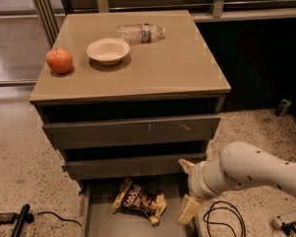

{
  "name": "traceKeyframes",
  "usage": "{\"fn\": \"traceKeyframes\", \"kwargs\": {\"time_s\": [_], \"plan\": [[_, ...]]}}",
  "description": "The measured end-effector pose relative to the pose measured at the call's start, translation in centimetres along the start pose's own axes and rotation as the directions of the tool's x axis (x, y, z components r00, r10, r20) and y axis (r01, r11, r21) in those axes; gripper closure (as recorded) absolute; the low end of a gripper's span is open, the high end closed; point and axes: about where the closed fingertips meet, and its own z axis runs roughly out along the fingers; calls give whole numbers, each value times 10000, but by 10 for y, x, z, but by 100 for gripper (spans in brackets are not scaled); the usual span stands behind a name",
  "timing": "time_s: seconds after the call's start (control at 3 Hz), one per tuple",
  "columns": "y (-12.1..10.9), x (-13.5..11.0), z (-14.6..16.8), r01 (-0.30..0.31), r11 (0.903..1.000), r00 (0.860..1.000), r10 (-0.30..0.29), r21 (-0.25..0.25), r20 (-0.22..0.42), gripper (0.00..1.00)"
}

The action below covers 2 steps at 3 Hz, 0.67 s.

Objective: Pick brown chip bag from bottom drawer and place on counter

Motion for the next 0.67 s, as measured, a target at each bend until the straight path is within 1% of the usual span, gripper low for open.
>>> {"fn": "traceKeyframes", "kwargs": {"time_s": [0.33,0.67], "plan": [[2,11,28,-29,10000,9991,27,-51,-413,0],[2,22,50,-303,9994,9978,293,-161,-603,0]]}}
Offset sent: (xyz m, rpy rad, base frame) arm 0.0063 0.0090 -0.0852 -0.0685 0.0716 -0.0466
